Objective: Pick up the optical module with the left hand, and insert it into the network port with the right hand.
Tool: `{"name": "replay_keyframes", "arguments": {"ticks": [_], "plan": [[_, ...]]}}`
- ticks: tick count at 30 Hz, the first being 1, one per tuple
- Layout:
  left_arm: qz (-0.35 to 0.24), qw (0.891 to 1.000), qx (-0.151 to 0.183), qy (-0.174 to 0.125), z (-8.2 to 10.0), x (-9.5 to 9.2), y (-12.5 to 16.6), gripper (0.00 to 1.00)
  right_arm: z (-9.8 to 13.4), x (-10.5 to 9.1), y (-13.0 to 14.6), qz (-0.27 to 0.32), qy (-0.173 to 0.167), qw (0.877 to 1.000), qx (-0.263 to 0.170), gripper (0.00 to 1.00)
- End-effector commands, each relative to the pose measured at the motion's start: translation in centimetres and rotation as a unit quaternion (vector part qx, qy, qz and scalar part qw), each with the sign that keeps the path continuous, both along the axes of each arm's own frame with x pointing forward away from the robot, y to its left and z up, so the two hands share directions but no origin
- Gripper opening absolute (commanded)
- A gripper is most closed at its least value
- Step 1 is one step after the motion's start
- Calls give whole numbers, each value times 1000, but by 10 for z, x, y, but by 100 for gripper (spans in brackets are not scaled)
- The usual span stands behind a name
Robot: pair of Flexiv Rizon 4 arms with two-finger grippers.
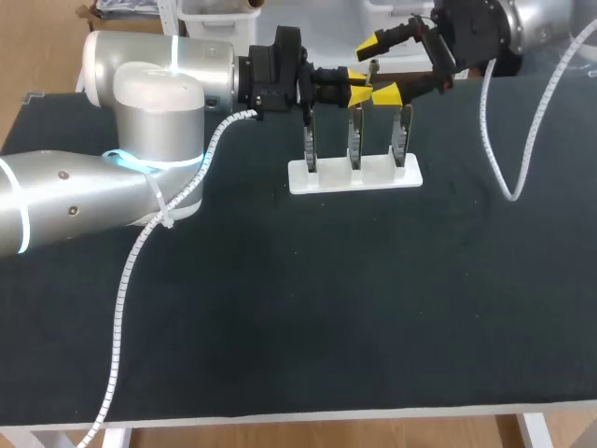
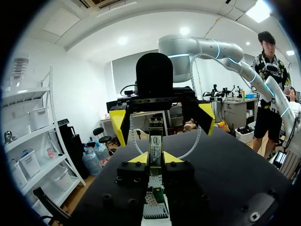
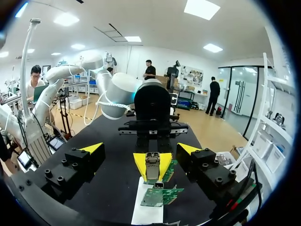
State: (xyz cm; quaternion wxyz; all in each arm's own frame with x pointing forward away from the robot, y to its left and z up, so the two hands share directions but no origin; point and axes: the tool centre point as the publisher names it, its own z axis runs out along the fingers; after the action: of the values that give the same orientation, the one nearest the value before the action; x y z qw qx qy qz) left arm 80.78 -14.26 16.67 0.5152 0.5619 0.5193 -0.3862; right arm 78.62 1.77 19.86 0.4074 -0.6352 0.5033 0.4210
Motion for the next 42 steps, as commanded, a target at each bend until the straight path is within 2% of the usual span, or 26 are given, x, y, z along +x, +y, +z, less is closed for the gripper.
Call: {"name": "replay_keyframes", "arguments": {"ticks": [1,7,8,9,11,14,36,37,38,42], "plan": [[-1,1000,0,0,0,2,0,0,0,1,0,0,0,1000,0,100],[-1,1000,0,0,0,2,0,0,0,1,0,0,0,1000,0,100],[-1,1000,0,0,0,2,0,0,0,1,0,0,0,1000,0,38],[-1,1000,0,0,0,2,0,0,0,1,0,0,0,1000,0,24],[-1,1000,0,0,0,2,0,0,0,1,0,0,0,1000,0,6],[-1,1000,0,0,0,2,0,0,0,1,0,0,0,1000,0,0],[-1,1000,0,0,0,2,0,0,0,1,0,0,0,1000,0,0],[-1,1000,0,0,0,2,0,33,0,1,0,0,0,1000,0,0],[-1,1000,0,0,0,2,0,100,0,1,0,0,0,1000,0,0],[-1,1000,0,0,0,2,0,100,0,1,0,0,0,1000,0,0]]}}
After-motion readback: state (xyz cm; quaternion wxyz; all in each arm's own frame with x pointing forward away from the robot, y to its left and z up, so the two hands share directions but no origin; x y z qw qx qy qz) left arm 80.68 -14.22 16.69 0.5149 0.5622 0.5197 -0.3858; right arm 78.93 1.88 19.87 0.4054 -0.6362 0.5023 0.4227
